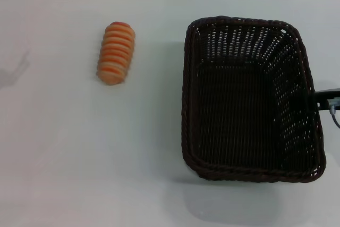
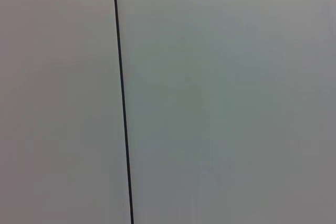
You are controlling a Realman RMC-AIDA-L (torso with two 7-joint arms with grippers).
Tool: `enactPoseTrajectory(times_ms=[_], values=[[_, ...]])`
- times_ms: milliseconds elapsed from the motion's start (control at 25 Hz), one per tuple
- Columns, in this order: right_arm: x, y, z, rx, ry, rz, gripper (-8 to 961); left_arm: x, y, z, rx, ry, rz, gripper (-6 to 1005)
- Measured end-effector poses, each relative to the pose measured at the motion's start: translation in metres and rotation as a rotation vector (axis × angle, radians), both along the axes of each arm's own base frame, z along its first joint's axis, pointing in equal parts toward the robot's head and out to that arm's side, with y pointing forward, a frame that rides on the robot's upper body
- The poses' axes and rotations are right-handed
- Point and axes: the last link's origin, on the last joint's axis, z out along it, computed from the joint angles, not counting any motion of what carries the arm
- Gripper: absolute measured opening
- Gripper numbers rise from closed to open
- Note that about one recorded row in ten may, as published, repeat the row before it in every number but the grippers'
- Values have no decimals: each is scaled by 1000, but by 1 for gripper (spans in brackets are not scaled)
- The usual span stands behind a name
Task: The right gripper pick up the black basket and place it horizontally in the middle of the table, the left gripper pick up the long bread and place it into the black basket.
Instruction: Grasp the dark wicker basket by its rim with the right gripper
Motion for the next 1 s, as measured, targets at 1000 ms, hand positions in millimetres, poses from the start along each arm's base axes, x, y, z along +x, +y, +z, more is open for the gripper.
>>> enactPoseTrajectory(times_ms=[1000], values=[[-18,1,-18,-102,-113,209,249,-5,-3,1,4,-5,11,842]])
